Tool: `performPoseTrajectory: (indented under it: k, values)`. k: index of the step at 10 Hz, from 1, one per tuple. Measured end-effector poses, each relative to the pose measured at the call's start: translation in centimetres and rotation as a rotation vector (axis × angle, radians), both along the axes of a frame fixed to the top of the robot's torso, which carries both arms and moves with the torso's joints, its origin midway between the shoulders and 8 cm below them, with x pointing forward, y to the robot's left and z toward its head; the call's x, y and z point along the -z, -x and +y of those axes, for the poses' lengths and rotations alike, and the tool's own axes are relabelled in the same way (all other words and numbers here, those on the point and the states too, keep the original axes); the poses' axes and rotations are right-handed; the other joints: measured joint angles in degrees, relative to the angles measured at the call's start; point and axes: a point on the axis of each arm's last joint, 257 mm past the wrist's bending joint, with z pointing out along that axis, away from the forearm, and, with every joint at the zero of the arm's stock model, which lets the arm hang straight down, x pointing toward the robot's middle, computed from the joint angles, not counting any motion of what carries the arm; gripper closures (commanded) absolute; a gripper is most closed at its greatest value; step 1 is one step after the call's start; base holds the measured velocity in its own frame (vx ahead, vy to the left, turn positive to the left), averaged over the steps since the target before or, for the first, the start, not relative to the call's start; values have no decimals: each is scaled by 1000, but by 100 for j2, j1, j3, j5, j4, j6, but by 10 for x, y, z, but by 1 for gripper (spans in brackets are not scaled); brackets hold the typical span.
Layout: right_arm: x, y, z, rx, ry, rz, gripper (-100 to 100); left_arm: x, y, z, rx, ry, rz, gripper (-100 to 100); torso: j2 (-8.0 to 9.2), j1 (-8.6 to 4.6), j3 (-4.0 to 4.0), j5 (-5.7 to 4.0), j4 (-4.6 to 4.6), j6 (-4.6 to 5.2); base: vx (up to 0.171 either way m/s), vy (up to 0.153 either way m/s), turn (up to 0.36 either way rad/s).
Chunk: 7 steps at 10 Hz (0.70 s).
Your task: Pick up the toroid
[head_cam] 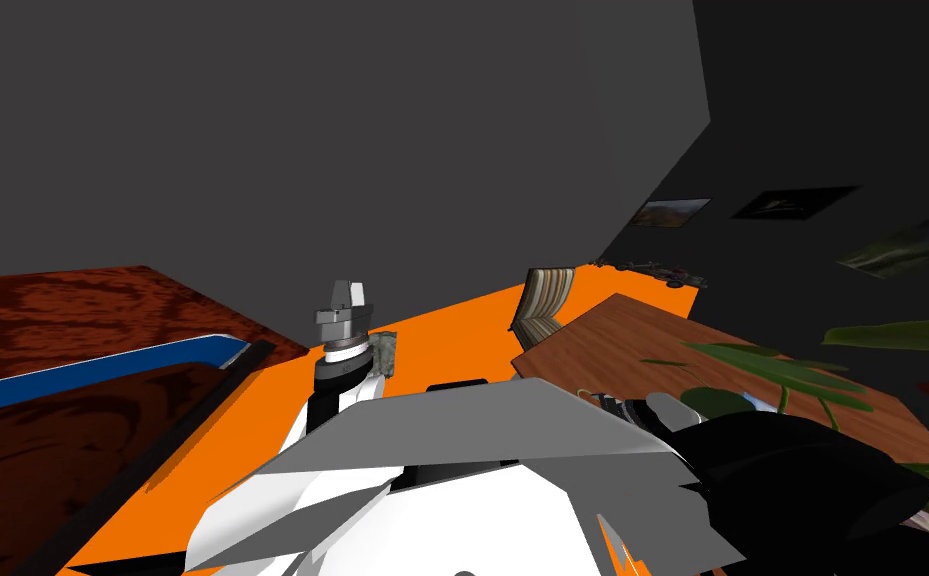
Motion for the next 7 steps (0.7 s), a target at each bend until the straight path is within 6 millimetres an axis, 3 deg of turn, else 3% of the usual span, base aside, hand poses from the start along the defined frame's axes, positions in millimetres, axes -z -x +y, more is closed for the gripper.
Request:
performPoseTrajectory:
  k: [3, 4, 7]
  values:
    - [21, 7, 13, 12, -1, -2, -100, 0, 0, 0, 0, 0, 0, 0, 2, -20, 2, -5, 1, 0, 5, -43, 41]
    - [22, 7, 13, 13, 1, -3, 100, 0, 0, 0, 0, 0, 0, 0, 3, -11, 2, -3, 1, 0, 0, 0, 0]
    - [22, 7, 13, 15, 0, -3, 100, 0, 0, 0, 0, 0, 0, 0, 3, -4, 2, -2, 1, -4, -1, 0, -5]
